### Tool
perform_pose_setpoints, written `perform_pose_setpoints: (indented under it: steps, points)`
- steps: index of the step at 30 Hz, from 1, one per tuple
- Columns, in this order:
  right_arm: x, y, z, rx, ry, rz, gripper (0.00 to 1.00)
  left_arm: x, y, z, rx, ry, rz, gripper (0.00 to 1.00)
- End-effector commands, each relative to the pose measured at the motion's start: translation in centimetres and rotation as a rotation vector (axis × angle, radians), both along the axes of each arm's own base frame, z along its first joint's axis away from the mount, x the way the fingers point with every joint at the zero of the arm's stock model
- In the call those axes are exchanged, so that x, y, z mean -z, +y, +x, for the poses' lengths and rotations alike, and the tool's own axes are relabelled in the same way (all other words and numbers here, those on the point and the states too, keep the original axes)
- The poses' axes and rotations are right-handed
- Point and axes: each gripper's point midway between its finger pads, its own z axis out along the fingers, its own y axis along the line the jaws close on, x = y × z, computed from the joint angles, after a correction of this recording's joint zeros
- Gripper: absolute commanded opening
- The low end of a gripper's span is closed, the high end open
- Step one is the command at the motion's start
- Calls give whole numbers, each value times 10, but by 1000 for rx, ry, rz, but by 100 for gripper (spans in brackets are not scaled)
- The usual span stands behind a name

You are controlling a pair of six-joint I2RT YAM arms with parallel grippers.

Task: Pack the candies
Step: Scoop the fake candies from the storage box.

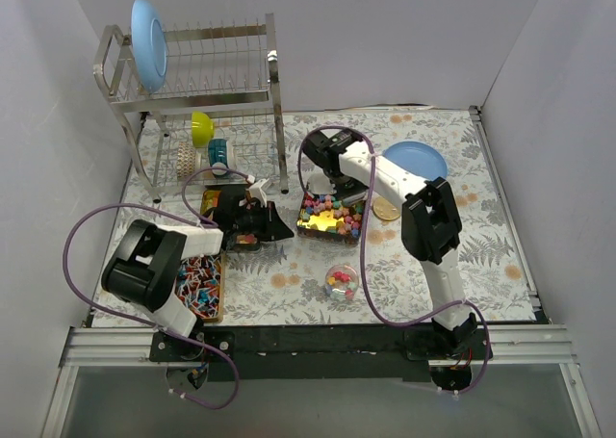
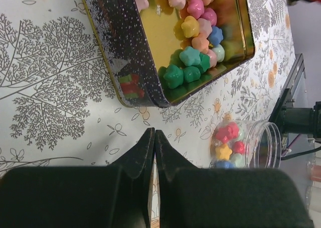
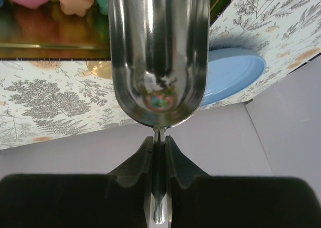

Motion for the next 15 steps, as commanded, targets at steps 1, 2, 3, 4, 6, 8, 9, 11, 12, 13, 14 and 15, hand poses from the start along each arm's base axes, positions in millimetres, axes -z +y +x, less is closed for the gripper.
perform_pose_setpoints:
  steps: [1, 2, 3, 4, 6, 8, 9, 11, 12, 13, 14, 15]
  points:
    - [-3, 13, 13, -95, 0, -51, 1, -2, -8, 4, 26, -15, -17, 0]
    - [1, 18, 13, -95, 14, -29, 1, 1, -9, 4, 27, -4, -17, 0]
    - [7, 21, 11, -92, 36, -27, 1, 2, -10, 4, 22, 8, -21, 0]
    - [8, 26, 12, -87, 36, -8, 1, 4, -10, 4, 19, 21, -23, 0]
    - [17, 31, 6, -88, 71, 22, 1, 7, -12, 3, 17, 45, -34, 0]
    - [28, 33, -2, -97, 109, 38, 1, 5, -14, 1, 14, 67, -58, 0]
    - [27, 33, -4, -102, 109, 48, 1, 9, -14, -1, 10, 85, -60, 0]
    - [37, 37, -11, -113, 135, 70, 1, 10, -16, -1, 7, 103, -76, 0]
    - [39, 39, -13, -114, 146, 82, 1, 13, -16, -1, 6, 115, -76, 0]
    - [42, 41, -15, -110, 156, 95, 1, 12, -18, 1, 6, 113, -79, 0]
    - [46, 44, -18, -99, 173, 119, 1, 14, -18, 2, 3, 122, -78, 0]
    - [50, 48, -20, -81, 181, 136, 1, 14, -19, 4, 5, 122, -78, 0]
